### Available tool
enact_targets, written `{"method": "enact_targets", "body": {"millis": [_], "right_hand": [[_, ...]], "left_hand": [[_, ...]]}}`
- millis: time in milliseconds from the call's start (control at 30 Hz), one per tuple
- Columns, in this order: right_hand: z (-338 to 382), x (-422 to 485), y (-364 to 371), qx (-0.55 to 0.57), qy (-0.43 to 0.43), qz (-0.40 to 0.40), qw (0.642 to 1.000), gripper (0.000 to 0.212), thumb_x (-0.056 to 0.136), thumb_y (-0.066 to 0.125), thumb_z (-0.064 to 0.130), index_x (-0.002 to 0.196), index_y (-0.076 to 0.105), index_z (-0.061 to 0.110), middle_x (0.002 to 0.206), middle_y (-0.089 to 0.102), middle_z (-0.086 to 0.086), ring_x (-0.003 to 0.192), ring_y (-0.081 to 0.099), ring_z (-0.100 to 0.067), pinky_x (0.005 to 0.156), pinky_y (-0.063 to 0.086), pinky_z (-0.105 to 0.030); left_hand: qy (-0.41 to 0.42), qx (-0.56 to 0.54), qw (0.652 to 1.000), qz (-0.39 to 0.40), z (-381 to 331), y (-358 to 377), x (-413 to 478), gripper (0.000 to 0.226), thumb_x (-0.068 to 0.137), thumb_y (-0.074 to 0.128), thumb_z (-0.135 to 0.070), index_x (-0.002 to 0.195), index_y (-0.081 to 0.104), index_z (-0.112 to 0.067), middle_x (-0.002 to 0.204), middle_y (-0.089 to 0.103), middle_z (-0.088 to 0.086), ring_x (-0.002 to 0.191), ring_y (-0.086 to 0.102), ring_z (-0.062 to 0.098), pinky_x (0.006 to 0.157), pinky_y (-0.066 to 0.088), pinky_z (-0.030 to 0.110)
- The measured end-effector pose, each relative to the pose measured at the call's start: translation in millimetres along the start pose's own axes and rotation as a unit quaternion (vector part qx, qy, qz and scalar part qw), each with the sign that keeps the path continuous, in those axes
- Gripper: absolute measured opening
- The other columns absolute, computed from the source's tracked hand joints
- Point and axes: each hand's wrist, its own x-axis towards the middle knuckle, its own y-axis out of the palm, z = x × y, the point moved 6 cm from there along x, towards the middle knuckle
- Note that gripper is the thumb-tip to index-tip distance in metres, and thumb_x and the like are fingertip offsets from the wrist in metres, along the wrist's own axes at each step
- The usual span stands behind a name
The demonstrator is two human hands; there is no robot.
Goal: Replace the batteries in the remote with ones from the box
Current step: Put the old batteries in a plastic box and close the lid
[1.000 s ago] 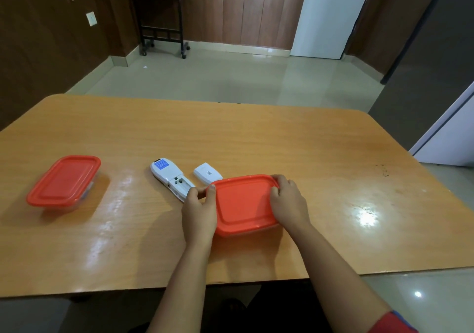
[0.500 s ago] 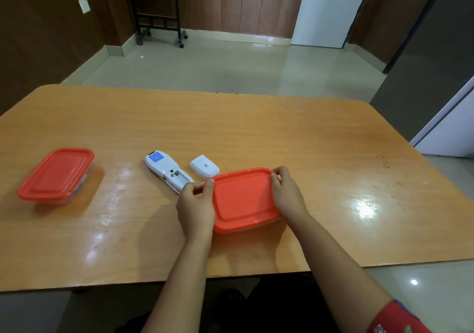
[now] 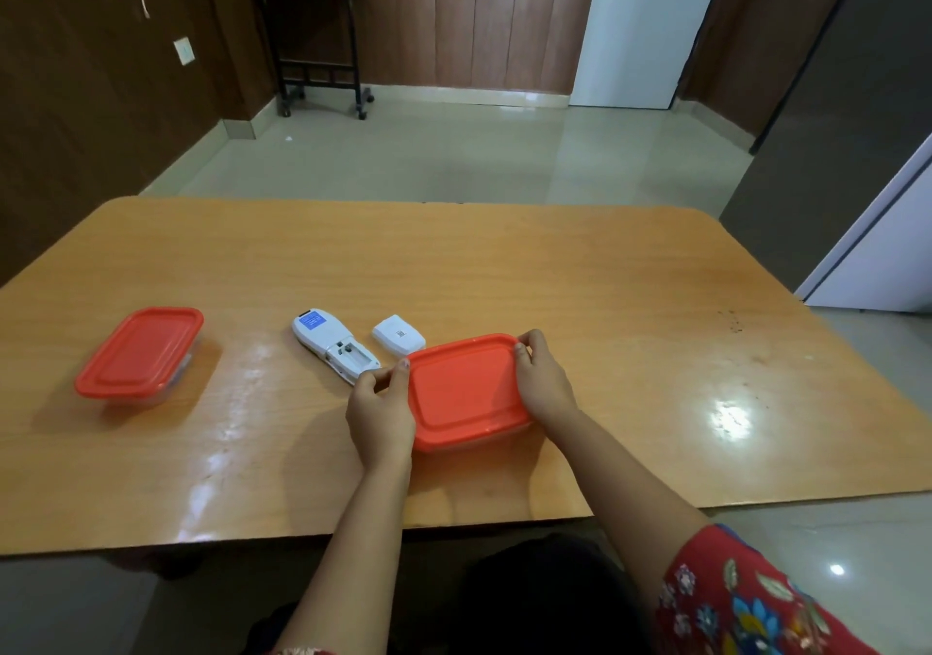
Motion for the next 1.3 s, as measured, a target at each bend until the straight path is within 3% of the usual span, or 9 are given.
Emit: {"method": "enact_targets", "body": {"millis": [300, 467, 633, 733, 833, 1000, 1100, 1200, 1300], "right_hand": [[0, -13, -3, 0.094, 0.051, 0.04, 0.993, 0.037, 0.1, 0.033, 0.04, 0.113, 0.054, 0.013, 0.112, 0.062, -0.011, 0.106, 0.056, -0.029, 0.084, 0.04, -0.035], [-8, -31, -19, 0.397, 0.127, 0.111, 0.902, 0.025, 0.093, 0.049, 0.041, 0.109, 0.062, 0.027, 0.103, 0.06, 0.004, 0.093, 0.058, -0.02, 0.077, 0.047, -0.034], [-19, -21, -63, 0.437, 0.095, 0.081, 0.891, 0.031, 0.092, 0.057, 0.03, 0.121, 0.053, 0.019, 0.104, 0.061, -0.003, 0.096, 0.061, -0.029, 0.072, 0.055, -0.04], [-36, -3, -98, 0.493, 0.102, 0.036, 0.864, 0.035, 0.091, 0.06, 0.027, 0.123, 0.051, 0.018, 0.102, 0.061, -0.002, 0.095, 0.06, -0.028, 0.067, 0.055, -0.038], [-60, 23, -131, 0.515, 0.122, -0.005, 0.849, 0.037, 0.091, 0.061, 0.028, 0.124, 0.048, 0.017, 0.104, 0.06, -0.004, 0.099, 0.06, -0.03, 0.068, 0.055, -0.04], [-88, 84, -177, 0.491, 0.125, -0.034, 0.862, 0.032, 0.09, 0.057, 0.022, 0.12, 0.046, 0.017, 0.114, 0.055, -0.008, 0.101, 0.056, -0.028, 0.073, 0.052, -0.039], [-112, 135, -207, 0.378, 0.114, -0.082, 0.915, 0.04, 0.084, 0.057, 0.028, 0.123, 0.052, 0.022, 0.133, 0.046, -0.01, 0.111, 0.051, -0.026, 0.084, 0.047, -0.038], [-128, 185, -238, 0.328, 0.099, -0.131, 0.93, 0.049, 0.086, 0.056, 0.026, 0.133, 0.046, 0.02, 0.132, 0.047, -0.008, 0.117, 0.047, -0.026, 0.101, 0.041, -0.043], [-139, 232, -264, 0.325, 0.074, -0.17, 0.927, 0.044, 0.092, 0.054, 0.016, 0.134, 0.042, 0.011, 0.12, 0.051, -0.006, 0.105, 0.049, -0.023, 0.092, 0.042, -0.037]], "left_hand": [[-0.032, -0.01, 0.999, -0.003, -6, -3, -8, 0.024, 0.087, 0.062, -0.039, 0.088, 0.065, -0.016, 0.094, 0.068, 0.003, 0.088, 0.064, 0.021, 0.079, 0.055, 0.038], [-0.064, -0.096, 0.993, -0.034, -18, -5, -20, 0.024, 0.089, 0.064, -0.028, 0.083, 0.063, -0.005, 0.081, 0.061, 0.004, 0.072, 0.054, 0.016, 0.067, 0.044, 0.028], [-0.034, -0.109, 0.993, 0.01, -53, 41, -40, 0.029, 0.089, 0.063, -0.029, 0.064, 0.057, -0.014, 0.066, 0.055, 0.001, 0.069, 0.054, 0.022, 0.063, 0.046, 0.028], [-0.046, -0.122, 0.988, 0.086, -65, 88, -54, 0.022, 0.089, 0.06, -0.034, 0.093, 0.067, -0.014, 0.091, 0.065, 0.006, 0.09, 0.064, 0.031, 0.085, 0.053, 0.044], [-0.07, -0.111, 0.979, 0.156, -64, 139, -75, 0.034, 0.092, 0.057, -0.027, 0.124, 0.054, -0.016, 0.112, 0.061, 0.002, 0.089, 0.06, 0.016, 0.071, 0.047, 0.032], [-0.051, -0.084, 0.972, 0.214, -74, 225, -79, 0.03, 0.094, 0.055, -0.013, 0.123, 0.052, -0.012, 0.106, 0.061, 0.004, 0.068, 0.059, 0.009, 0.058, 0.047, 0.019], [-0.044, -0.06, 0.963, 0.259, -83, 287, -63, 0.032, 0.094, 0.054, -0.012, 0.125, 0.053, -0.008, 0.108, 0.062, 0.007, 0.067, 0.061, 0.015, 0.066, 0.05, 0.025], [-0.05, -0.048, 0.951, 0.302, -90, 351, -46, 0.03, 0.094, 0.053, -0.01, 0.124, 0.055, -0.006, 0.106, 0.062, 0.011, 0.066, 0.06, 0.019, 0.068, 0.049, 0.027], [-0.082, -0.059, 0.94, 0.327, -90, 413, -29, 0.021, 0.095, 0.05, -0.009, 0.115, 0.058, -0.006, 0.096, 0.063, 0.01, 0.069, 0.061, 0.025, 0.079, 0.052, 0.035]]}}
